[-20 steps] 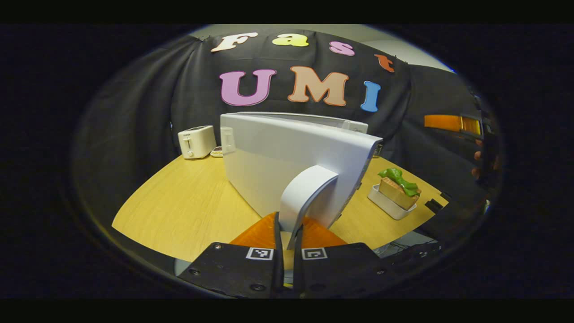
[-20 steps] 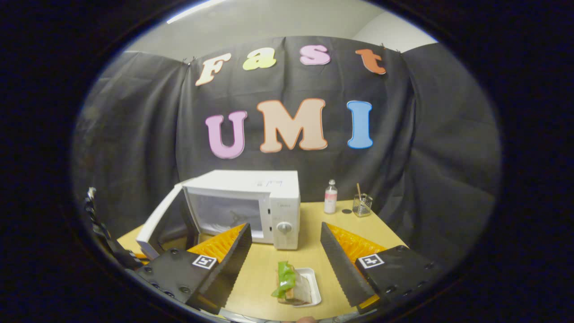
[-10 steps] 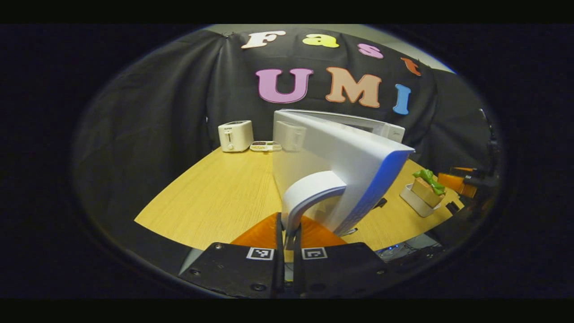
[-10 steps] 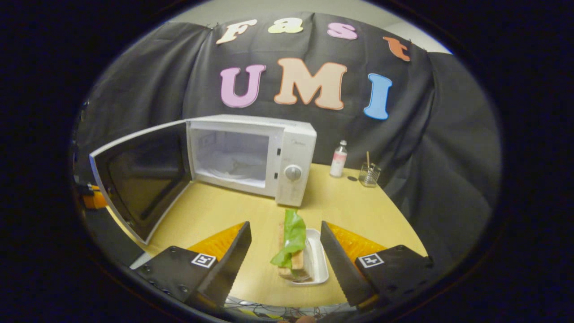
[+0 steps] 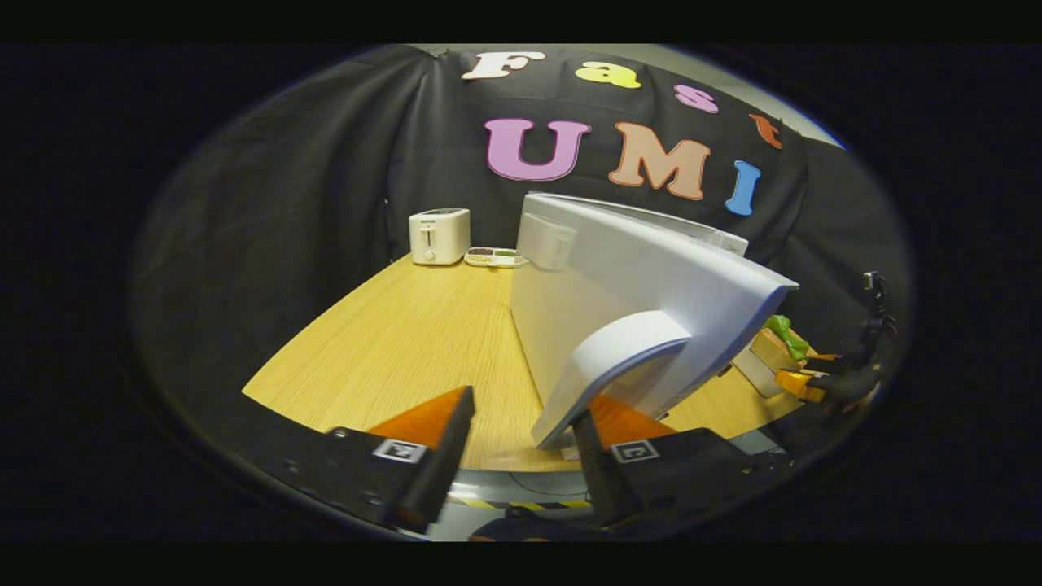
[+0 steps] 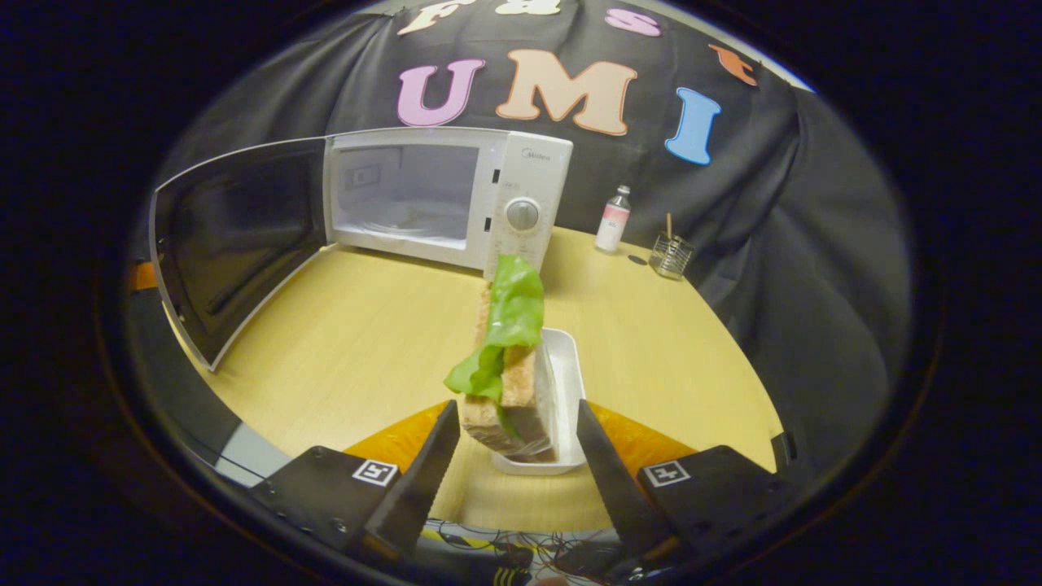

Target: Open the microwave oven with the left hand, put the food in, and close the microwave oven.

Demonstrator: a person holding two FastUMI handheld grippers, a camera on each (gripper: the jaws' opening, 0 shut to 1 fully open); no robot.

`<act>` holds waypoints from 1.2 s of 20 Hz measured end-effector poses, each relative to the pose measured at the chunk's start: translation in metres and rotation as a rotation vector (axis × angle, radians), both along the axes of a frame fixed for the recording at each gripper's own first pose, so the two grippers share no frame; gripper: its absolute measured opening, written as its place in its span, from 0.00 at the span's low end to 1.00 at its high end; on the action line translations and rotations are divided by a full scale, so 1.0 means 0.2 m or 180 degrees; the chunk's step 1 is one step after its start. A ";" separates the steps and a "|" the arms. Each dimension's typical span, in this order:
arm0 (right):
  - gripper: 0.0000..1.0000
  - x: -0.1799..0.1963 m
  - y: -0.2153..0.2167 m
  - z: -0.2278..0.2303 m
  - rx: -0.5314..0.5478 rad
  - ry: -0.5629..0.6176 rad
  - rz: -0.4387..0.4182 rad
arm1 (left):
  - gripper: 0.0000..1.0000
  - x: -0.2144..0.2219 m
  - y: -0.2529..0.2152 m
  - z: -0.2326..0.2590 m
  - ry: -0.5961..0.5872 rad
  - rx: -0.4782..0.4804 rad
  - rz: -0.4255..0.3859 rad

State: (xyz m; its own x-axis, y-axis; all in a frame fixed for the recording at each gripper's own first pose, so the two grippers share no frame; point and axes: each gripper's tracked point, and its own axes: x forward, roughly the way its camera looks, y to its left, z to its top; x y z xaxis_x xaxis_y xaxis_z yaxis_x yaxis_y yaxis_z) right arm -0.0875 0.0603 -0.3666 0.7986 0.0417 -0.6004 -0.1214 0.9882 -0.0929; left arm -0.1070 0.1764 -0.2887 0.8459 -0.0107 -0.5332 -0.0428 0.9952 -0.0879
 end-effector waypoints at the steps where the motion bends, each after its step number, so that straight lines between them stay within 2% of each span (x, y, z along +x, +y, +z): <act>1: 0.94 0.00 0.00 0.00 -0.0003 0.0009 0.0023 | 0.85 0.00 0.00 -0.01 0.0010 -0.0015 0.0012; 2: 0.93 0.01 0.00 -0.01 -0.0003 0.0039 0.0037 | 0.91 0.00 0.00 0.00 0.0006 -0.0025 0.0028; 3: 0.85 0.01 0.01 -0.02 0.0013 0.0071 0.0043 | 0.92 0.00 0.00 0.00 0.0001 -0.0036 0.0026; 5: 0.85 0.02 0.00 -0.04 -0.0045 0.0100 0.0047 | 0.94 -0.02 -0.01 0.01 -0.0011 -0.0033 -0.0016; 7: 0.65 0.03 0.03 -0.04 -0.0060 0.0117 0.0092 | 0.92 -0.04 -0.02 0.04 -0.0062 -0.0004 -0.0073; 10: 0.61 0.03 0.03 -0.04 -0.0087 0.0137 0.0121 | 0.93 -0.08 -0.01 0.08 -0.0095 -0.0006 -0.0090; 11: 0.47 0.04 0.04 -0.04 -0.0070 0.0145 0.0122 | 0.94 -0.10 0.01 0.09 -0.0086 0.0018 -0.0057; 12: 0.41 0.01 0.04 -0.04 -0.0056 0.0169 0.0112 | 0.94 -0.11 0.03 0.11 -0.0100 0.0048 0.0002; 13: 0.47 0.02 0.02 -0.05 -0.0113 0.0152 0.0069 | 0.94 -0.12 0.05 0.14 -0.0152 0.0061 0.0061; 15: 0.35 0.04 0.01 -0.02 -0.0044 0.0183 0.0023 | 0.92 -0.15 0.04 0.20 -0.0243 0.0034 0.0123; 16: 0.35 0.05 0.00 -0.04 -0.0044 0.0201 -0.0027 | 0.87 -0.16 0.03 0.22 -0.0261 0.0003 0.0129; 17: 0.27 0.05 -0.01 -0.02 -0.0010 0.0204 -0.0076 | 0.91 -0.16 0.02 0.23 -0.0275 -0.0020 0.0129; 18: 0.31 0.03 0.00 -0.02 0.0010 0.0223 -0.0110 | 0.91 -0.17 0.02 0.25 -0.0308 -0.0033 0.0123; 21: 0.31 0.05 0.01 0.02 0.0059 0.0203 -0.0101 | 0.91 -0.17 -0.02 0.37 -0.0532 -0.0163 0.0062; 24: 0.31 0.07 0.00 0.08 0.0079 0.0139 -0.0109 | 0.91 -0.20 0.01 0.39 -0.0551 -0.0110 0.0066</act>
State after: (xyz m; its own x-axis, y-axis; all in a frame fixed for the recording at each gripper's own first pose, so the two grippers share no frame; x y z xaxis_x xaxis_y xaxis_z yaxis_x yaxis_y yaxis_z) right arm -0.0733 0.0611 -0.3508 0.7729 0.0301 -0.6338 -0.0910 0.9938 -0.0638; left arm -0.1462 0.1777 -0.2101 0.9253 -0.0083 -0.3791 -0.0444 0.9905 -0.1300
